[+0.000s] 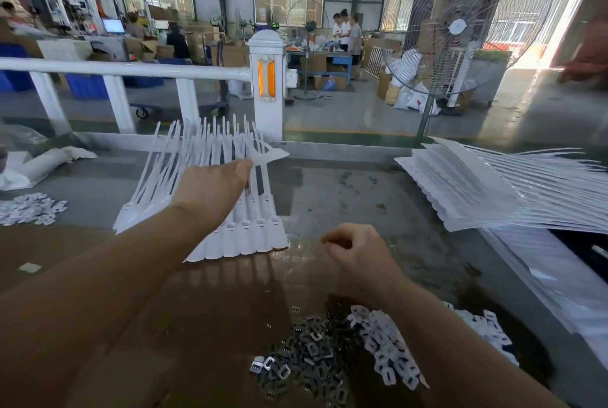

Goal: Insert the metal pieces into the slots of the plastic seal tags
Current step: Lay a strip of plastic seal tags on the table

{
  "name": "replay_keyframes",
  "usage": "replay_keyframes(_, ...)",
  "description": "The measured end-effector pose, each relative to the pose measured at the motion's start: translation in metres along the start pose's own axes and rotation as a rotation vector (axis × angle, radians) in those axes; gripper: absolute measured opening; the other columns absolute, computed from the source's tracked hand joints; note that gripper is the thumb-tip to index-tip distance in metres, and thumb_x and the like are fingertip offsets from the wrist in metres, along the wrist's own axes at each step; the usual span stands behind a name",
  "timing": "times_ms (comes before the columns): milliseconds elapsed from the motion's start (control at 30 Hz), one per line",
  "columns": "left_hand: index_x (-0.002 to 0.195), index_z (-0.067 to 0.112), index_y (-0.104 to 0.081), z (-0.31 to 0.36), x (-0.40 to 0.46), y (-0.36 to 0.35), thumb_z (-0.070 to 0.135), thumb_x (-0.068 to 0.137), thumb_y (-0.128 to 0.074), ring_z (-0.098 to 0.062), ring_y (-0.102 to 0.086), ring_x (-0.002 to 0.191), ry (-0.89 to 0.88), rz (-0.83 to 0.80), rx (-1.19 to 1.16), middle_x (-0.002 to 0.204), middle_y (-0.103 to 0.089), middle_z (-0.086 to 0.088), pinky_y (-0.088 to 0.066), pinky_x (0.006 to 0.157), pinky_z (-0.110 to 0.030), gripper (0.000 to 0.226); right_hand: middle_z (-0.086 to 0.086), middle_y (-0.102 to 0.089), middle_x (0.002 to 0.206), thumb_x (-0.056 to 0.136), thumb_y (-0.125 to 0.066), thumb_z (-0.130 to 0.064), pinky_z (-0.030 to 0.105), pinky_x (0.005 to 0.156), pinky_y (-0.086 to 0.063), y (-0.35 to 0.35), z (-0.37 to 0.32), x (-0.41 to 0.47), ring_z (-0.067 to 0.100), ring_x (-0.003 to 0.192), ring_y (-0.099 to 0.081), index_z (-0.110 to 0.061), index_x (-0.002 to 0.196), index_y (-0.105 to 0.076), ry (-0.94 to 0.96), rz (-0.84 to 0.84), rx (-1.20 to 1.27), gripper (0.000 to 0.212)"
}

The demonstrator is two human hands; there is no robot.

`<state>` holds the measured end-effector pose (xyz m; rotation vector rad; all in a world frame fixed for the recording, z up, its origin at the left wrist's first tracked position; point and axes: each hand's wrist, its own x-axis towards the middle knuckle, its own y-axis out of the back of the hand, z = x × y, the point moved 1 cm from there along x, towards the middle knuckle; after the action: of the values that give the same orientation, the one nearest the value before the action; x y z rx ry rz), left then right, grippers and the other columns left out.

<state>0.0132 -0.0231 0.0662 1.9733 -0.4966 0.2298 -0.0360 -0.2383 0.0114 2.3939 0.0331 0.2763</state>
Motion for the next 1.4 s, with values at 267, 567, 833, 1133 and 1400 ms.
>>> replay_keyframes(267, 0.140, 0.002, -0.034, 0.047, -0.017, 0.034, -0.007, 0.082, -0.054, -0.021, -0.063, 0.107, -0.298, 0.295, -0.161, 0.143, -0.045, -0.013, -0.053, 0.063, -0.030, 0.062, 0.007, -0.071, 0.088, 0.098, -0.042, -0.034, 0.021, 0.061, -0.054, 0.006, -0.004, 0.003, 0.015, 0.078, -0.070, -0.011, 0.098, -0.061, -0.325, 0.087, 0.950, 0.030)
replay_keyframes(567, 0.102, 0.007, -0.073, 0.096, -0.045, 0.022, 0.020, 0.040, -0.091, -0.019, -0.071, 0.086, -0.591, 0.257, -0.251, 0.101, -0.072, -0.008, -0.057, 0.057, -0.025, 0.066, 0.018, -0.072, 0.080, 0.089, -0.059, -0.013, 0.027, 0.054, -0.055, 0.022, 0.020, -0.004, 0.026, 0.071, -0.071, 0.001, 0.090, -0.069, -0.573, 0.141, 1.099, 0.017)
replay_keyframes(833, 0.150, 0.027, -0.010, 0.104, -0.046, -0.005, 0.032, 0.097, -0.041, -0.014, -0.018, 0.143, -0.442, -0.026, -0.399, 0.158, -0.014, 0.007, -0.030, 0.108, -0.031, 0.062, 0.015, -0.068, 0.084, 0.084, -0.059, 0.006, 0.026, 0.049, -0.053, 0.036, 0.045, -0.012, 0.025, 0.070, -0.067, -0.004, 0.086, -0.066, -0.675, 0.327, 0.920, 0.012)
replay_keyframes(1133, 0.145, 0.035, -0.031, 0.091, -0.053, -0.032, 0.021, 0.097, -0.045, -0.010, -0.029, 0.139, -0.208, -0.087, -0.611, 0.151, -0.031, 0.013, -0.023, 0.113, -0.031, 0.052, 0.013, -0.068, 0.091, 0.087, -0.058, 0.003, 0.030, 0.062, -0.055, 0.055, 0.069, -0.026, 0.025, 0.079, -0.067, -0.002, 0.106, -0.065, -0.681, 0.354, 0.735, 0.020)
replay_keyframes(1400, 0.137, 0.033, -0.045, 0.093, -0.059, -0.036, 0.013, 0.089, -0.055, -0.012, -0.041, 0.131, -0.183, -0.170, -0.803, 0.145, -0.042, 0.010, -0.030, 0.108, -0.027, 0.053, 0.002, -0.068, 0.082, 0.086, -0.056, 0.004, 0.031, 0.070, -0.055, 0.058, 0.074, -0.037, 0.017, 0.077, -0.065, -0.008, 0.100, -0.068, -0.500, 0.333, 0.280, 0.022)
